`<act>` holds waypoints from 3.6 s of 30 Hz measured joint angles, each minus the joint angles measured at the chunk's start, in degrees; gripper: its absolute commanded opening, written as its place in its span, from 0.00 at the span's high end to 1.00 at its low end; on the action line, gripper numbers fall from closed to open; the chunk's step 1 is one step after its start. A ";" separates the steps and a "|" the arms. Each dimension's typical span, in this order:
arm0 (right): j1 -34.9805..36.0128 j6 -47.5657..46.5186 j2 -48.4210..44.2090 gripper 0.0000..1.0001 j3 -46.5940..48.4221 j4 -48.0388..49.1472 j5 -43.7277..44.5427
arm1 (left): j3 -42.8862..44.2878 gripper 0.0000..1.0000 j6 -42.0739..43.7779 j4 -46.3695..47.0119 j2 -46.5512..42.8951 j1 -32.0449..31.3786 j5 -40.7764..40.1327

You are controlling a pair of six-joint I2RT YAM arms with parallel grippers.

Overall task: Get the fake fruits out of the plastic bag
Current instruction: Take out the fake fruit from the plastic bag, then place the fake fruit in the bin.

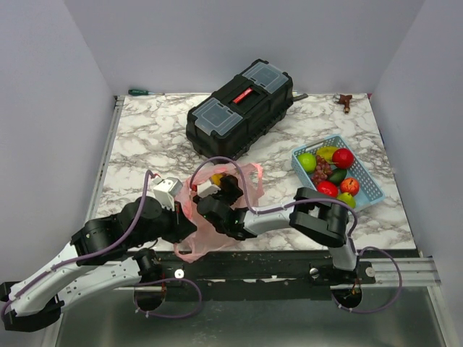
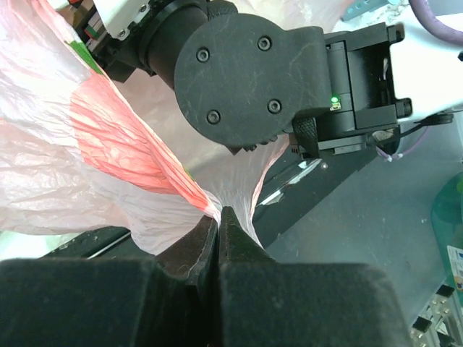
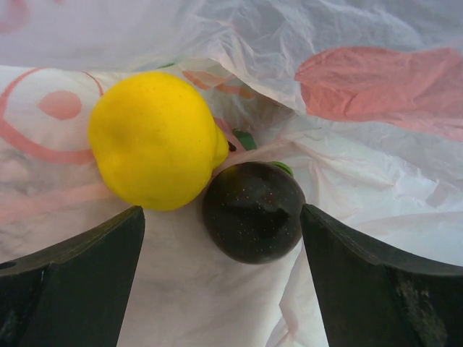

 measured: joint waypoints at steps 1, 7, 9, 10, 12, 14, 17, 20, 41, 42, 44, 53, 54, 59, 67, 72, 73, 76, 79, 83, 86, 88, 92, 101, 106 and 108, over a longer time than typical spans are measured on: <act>-0.26 -0.98 0.83 0.09 0.00 1.27 0.02 | 0.00 1.00 0.07 -0.50 0.00 0.00 -0.20; -4.48 -3.76 4.04 0.09 0.02 4.42 0.15 | 0.66 1.00 0.98 -3.17 1.07 0.00 -1.49; -5.31 -4.15 4.59 0.09 0.02 4.94 0.15 | 0.76 1.00 1.29 -3.45 1.60 0.00 -1.73; -5.77 -4.35 4.94 0.10 0.02 5.16 0.15 | 0.76 1.00 1.51 -3.67 1.79 0.00 -1.95; -6.49 -4.72 5.77 0.12 0.11 5.86 0.17 | 0.76 1.00 1.92 -4.02 1.95 0.00 -2.36; -6.91 -5.01 6.34 0.17 0.63 6.38 0.28 | 0.76 1.00 2.32 -4.52 1.95 0.00 -2.86; -6.99 -5.44 7.30 0.33 1.44 7.08 0.20 | 0.76 1.00 2.60 -5.31 1.92 0.00 -3.39; -7.10 -5.95 7.56 0.48 1.44 7.76 0.00 | 0.74 1.00 2.82 -6.21 1.79 0.00 -4.07; -1.14 2.69 -9.20 0.99 -4.66 0.61 -5.53 | -1.25 1.00 3.87 -6.40 3.39 0.00 -5.14; -0.61 4.79 -9.99 0.99 -4.66 -1.22 -5.97 | -1.29 1.00 3.85 -6.40 3.74 0.00 -5.14; 0.00 8.31 -11.13 0.99 -4.68 -4.24 -7.43 | -1.44 1.00 3.85 -6.40 3.93 0.00 -5.14; 0.70 22.97 -16.00 0.99 -8.31 -10.71 -23.63 | -1.55 1.00 3.80 -6.40 2.97 0.00 -5.68; 0.72 23.76 -16.55 0.99 -8.79 -10.75 -25.90 | -1.55 1.00 3.76 -6.43 2.54 0.00 -5.99; 1.05 26.08 -20.11 0.99 -9.57 -10.78 -36.09 | -1.55 1.00 3.34 -6.47 0.98 0.00 -7.13; 1.05 26.12 -32.00 0.99 -9.55 -10.16 -43.74 | -1.55 1.00 2.89 -6.47 0.11 0.00 -7.98; 1.05 25.11 -38.14 0.99 -8.07 -10.27 -43.87 | -1.55 1.00 2.73 -6.47 0.42 0.00 -8.00; 1.05 24.70 -38.64 0.99 -6.97 -10.71 -43.69 | -1.55 1.00 2.73 -6.47 0.66 0.00 -7.98; 1.05 23.10 -39.23 0.99 -2.73 -12.02 -42.82 | -1.55 1.00 2.73 -6.47 1.14 0.00 -8.00; 1.05 21.00 -39.78 0.99 1.07 -13.53 -41.94 | -1.55 1.00 2.73 -6.47 1.42 0.00 -7.98; 1.05 17.73 -40.83 0.99 5.25 -15.80 -38.84 | -1.57 1.00 2.73 -6.47 1.66 0.00 -7.98; 1.05 14.29 -42.38 0.99 6.78 -16.70 -34.05 | -1.57 1.00 2.73 -6.47 1.70 0.00 -8.00; 1.05 11.93 -42.95 0.99 7.80 -17.57 -29.14 | -1.57 1.00 2.73 -6.47 1.73 0.00 -7.98; 1.05 6.93 -43.47 0.99 8.55 -18.69 -19.19 | -1.57 1.00 2.73 -6.47 1.81 0.00 -7.98; -13.88 7.04 -47.74 0.99 5.57 -23.69 -6.58 | -1.57 1.00 2.73 -6.47 2.67 0.00 -7.98; -31.45 17.22 -49.48 0.99 1.25 -31.93 -8.57 | -1.57 1.00 2.73 -6.47 2.86 0.00 -7.98; -37.57 20.92 -49.66 0.99 -1.11 -34.29 -11.32 | -1.57 1.00 2.73 -6.47 2.86 0.00 -7.98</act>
